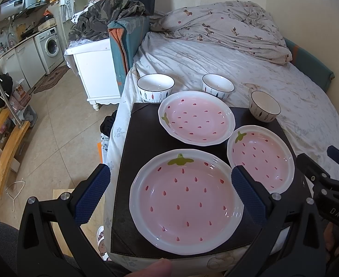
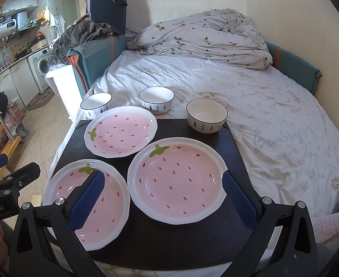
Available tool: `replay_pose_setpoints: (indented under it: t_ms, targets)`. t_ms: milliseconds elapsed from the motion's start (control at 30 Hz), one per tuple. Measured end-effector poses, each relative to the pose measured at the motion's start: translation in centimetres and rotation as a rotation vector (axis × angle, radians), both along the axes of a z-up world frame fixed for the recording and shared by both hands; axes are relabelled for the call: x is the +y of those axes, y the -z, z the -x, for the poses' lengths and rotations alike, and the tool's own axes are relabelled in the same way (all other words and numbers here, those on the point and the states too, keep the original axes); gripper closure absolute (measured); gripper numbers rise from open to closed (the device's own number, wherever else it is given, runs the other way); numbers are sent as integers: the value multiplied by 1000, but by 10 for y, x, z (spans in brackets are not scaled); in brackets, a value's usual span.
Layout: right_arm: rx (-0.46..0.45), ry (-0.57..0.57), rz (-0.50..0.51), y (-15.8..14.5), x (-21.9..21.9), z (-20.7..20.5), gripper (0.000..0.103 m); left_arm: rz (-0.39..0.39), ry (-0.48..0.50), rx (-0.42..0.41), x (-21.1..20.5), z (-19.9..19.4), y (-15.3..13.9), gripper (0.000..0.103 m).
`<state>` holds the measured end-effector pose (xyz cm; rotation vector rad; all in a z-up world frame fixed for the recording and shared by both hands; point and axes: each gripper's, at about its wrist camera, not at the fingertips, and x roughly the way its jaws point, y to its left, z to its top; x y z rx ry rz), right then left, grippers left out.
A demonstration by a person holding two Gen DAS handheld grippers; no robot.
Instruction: Organize plates and bowls
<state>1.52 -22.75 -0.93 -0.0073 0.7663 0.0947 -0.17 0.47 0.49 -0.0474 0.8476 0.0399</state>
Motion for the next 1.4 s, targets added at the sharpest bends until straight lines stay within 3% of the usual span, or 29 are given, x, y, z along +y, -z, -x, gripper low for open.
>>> replay_pose_setpoints:
  t_ms: [167,267,433,667,800,967,1033,1100,1133,1267,1400]
  targets:
    - [8,21,-6,-1,-15,1,0,8,9,-2,-5,1,-1,0]
    - [23,9,-26,-5,-25,1,0,27,66,20,-15,1,-1,0]
    - [85,-1,-158,-24,-56,-11,0,50,88,35,-23,-2,-9,0]
    - [128,66,-252,-47,-108,-44,0,54,74,79,-40,-31,-26,0]
    - [229,76,-307,-35,-131,-72,0,78,73,137,-50,-54,-26,0]
    - [406,130,-455,12,-161,-104,0,162,112,248,-67,-88,-10,0]
    - [505,155,-523,42,-169,-117,2,204,136,341,-78,-107,7,5]
    - [553,185,-563,66,-174,-124,18,265,159,444,-86,-122,26,22]
    - [564,195,-582,74,-177,-124,19,303,170,497,-91,-132,39,27]
    - [650,226,-656,106,-181,-129,38,373,202,593,-104,-155,74,42]
    - [625,201,-694,104,-176,-131,40,349,147,627,-104,-169,93,52]
